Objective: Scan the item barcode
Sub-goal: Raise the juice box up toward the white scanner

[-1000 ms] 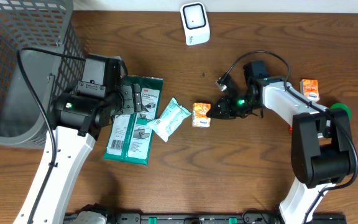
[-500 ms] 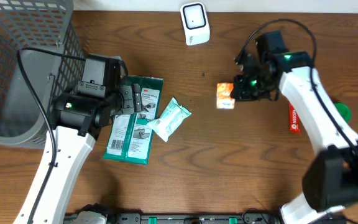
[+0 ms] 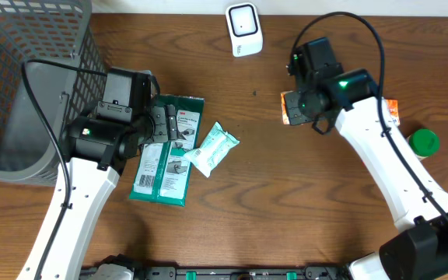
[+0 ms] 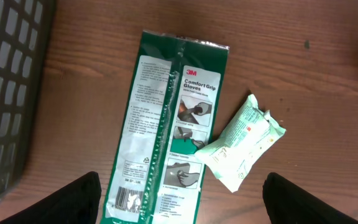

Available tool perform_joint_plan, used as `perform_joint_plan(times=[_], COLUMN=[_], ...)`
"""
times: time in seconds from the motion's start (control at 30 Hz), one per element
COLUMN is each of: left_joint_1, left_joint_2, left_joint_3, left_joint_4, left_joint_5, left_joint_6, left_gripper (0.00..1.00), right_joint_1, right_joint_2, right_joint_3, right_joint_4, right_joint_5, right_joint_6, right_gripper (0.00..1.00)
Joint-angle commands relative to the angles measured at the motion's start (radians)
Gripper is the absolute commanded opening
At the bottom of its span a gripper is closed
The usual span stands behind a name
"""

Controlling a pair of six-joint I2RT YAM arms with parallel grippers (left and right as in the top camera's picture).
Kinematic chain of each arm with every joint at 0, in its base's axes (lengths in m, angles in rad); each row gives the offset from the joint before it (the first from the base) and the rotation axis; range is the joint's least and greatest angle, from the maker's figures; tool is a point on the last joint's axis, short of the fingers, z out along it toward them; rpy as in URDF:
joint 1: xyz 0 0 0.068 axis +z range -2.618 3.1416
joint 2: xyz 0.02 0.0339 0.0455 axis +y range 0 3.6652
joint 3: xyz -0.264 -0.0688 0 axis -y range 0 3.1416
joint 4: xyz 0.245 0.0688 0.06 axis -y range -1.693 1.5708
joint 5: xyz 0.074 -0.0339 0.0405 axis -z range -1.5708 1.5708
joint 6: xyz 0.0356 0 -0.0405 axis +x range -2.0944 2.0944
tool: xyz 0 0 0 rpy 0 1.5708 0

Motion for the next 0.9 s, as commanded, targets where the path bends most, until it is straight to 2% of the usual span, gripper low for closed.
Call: perform_joint_plan(times=[0.0,0.13,0.2,0.3,0.43,0.5,0.57,0.6,0.73,0.87], left_joint_1=[0.005,0.005,0.005,0.005,0.005,0.005,0.005,0.005,0.005,0.005], left_joint_2=[0.004,0.004,0.004,0.004,0.004,0.004,0.004,0.004,0.004,0.004], left_joint_3=[0.013,0.013,0.013,0.013,0.013,0.013,0.013,0.013,0.013,0.013], left_joint_4=[0.000,0.000,0.000,0.000,0.000,0.000,0.000,0.000,0.000,0.000], left_joint_5=[-0.012,-0.012,-0.012,-0.012,-0.012,-0.012,-0.012,-0.012,-0.012,-0.013], left_joint_6=[0.014,0.014,0.014,0.014,0.014,0.014,0.014,0.014,0.014,0.014], left_gripper=[0.84,0.84,0.84,0.84,0.84,0.84,0.84,0.84,0.84,0.84], right_joint_1=[0.056,0.111,0.135,0.146,0.146,0.145,0.145,0.145,0.145,0.144], right_joint_2=[-0.024,-0.024,-0.023,-0.023,-0.014,0.008,0.051,0.114,0.272,0.431], right_joint_3=[0.036,0.046,0.057,0.059,0.073,0.130,0.246,0.402,0.726,0.938], right_joint_4=[0.023,0.073,0.116,0.221,0.365,0.365,0.310,0.222,0.062,0.035], right_joint_5=[0.220,0.397,0.460,0.467,0.466,0.438,0.429,0.437,0.485,0.497], right_joint_6=[0.050,0.024,-0.043,-0.166,-0.215,-0.215,-0.216,-0.226,-0.236,-0.295], right_gripper=[0.01,0.01,0.01,0.01,0.01,0.01,0.01,0.01,0.01,0.01])
